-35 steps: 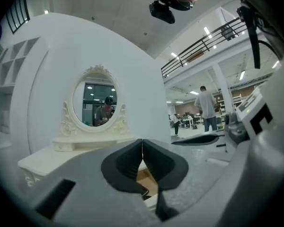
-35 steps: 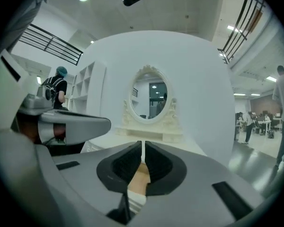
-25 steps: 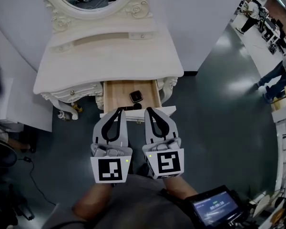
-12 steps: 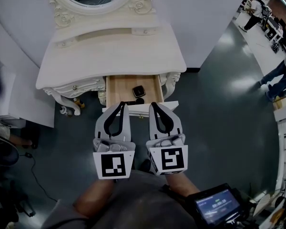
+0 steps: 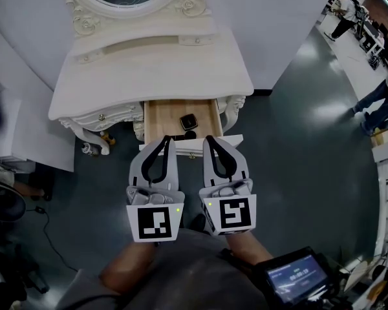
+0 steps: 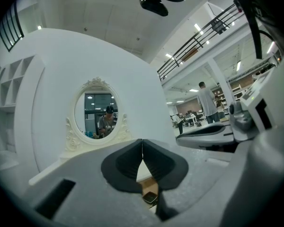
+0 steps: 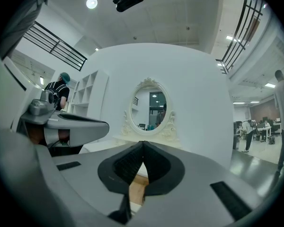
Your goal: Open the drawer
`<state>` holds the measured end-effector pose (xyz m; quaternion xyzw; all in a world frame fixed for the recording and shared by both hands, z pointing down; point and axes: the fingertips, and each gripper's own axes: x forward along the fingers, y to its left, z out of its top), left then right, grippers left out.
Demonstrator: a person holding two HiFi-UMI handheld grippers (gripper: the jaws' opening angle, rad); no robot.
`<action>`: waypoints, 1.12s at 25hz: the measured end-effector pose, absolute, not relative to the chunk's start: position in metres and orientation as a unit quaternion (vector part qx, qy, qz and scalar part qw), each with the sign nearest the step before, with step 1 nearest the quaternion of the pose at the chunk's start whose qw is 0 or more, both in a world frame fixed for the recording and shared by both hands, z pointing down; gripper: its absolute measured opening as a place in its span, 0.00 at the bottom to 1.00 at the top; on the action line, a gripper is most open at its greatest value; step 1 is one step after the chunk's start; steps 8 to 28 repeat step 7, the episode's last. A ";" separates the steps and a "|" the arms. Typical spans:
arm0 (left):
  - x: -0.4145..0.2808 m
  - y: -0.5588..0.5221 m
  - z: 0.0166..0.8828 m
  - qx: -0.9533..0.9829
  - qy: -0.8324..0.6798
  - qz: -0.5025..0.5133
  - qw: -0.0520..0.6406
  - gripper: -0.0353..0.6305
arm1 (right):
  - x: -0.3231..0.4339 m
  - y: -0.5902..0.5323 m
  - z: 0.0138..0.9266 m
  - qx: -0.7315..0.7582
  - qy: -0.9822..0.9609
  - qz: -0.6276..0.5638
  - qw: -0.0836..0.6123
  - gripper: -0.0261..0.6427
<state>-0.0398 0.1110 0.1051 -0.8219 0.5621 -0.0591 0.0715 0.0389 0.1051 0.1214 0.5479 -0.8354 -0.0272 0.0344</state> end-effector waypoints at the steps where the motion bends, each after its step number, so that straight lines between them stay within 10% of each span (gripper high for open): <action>1: -0.040 0.111 0.105 -0.822 0.562 -0.059 0.073 0.08 | 0.038 0.105 0.122 0.546 -0.837 -0.029 0.032 0.06; 28: -0.041 0.108 0.107 -0.821 0.562 -0.058 0.077 0.08 | 0.036 0.103 0.127 0.546 -0.837 -0.030 0.036 0.06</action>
